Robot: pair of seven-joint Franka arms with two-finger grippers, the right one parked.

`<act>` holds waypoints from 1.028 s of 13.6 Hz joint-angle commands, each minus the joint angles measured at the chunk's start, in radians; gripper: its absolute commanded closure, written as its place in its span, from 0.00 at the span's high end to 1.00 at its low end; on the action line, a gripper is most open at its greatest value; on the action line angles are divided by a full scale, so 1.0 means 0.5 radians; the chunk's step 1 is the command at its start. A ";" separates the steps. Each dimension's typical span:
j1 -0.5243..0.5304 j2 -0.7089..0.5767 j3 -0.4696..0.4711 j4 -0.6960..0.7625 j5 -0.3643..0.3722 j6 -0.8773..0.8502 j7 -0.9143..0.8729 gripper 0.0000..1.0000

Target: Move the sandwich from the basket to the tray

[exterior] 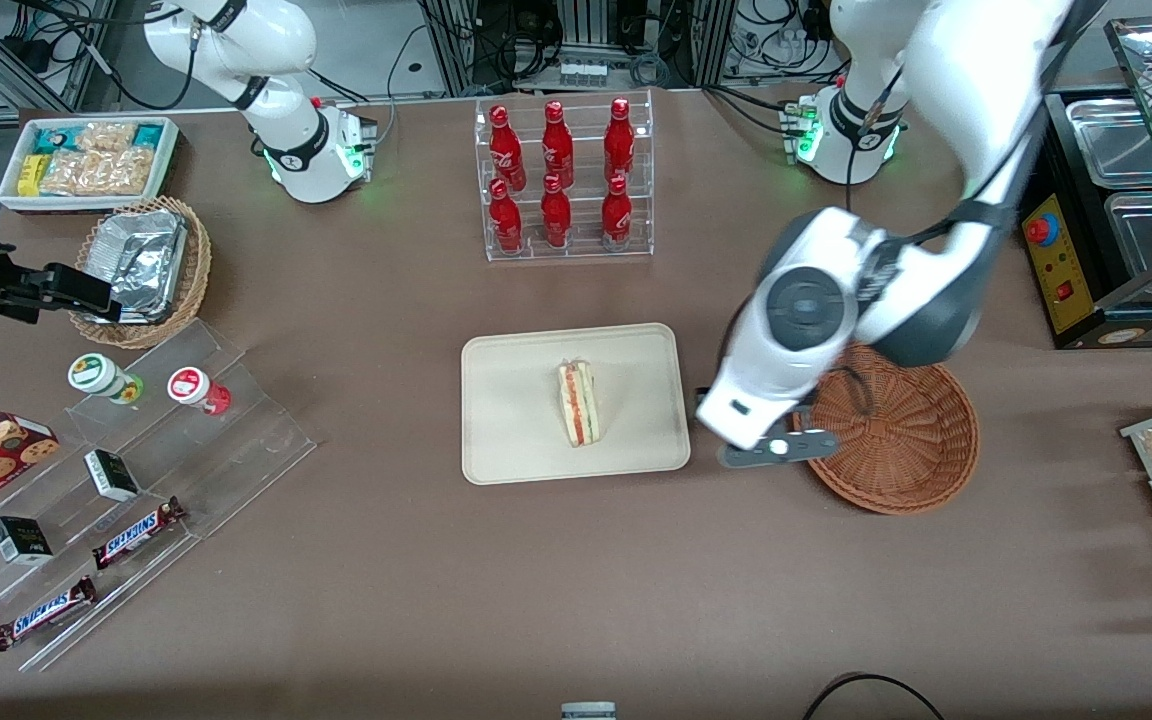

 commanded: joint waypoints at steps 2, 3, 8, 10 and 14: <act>0.062 -0.399 0.142 -0.341 -0.181 -0.048 0.312 1.00; 0.062 -0.473 0.207 -0.402 -0.215 -0.063 0.407 1.00; 0.062 -0.755 0.501 -0.452 -0.280 -0.440 0.922 1.00; 0.062 -0.838 0.618 -0.446 -0.332 -0.545 1.088 1.00; 0.059 -0.958 0.704 -0.391 -0.332 -0.744 1.114 1.00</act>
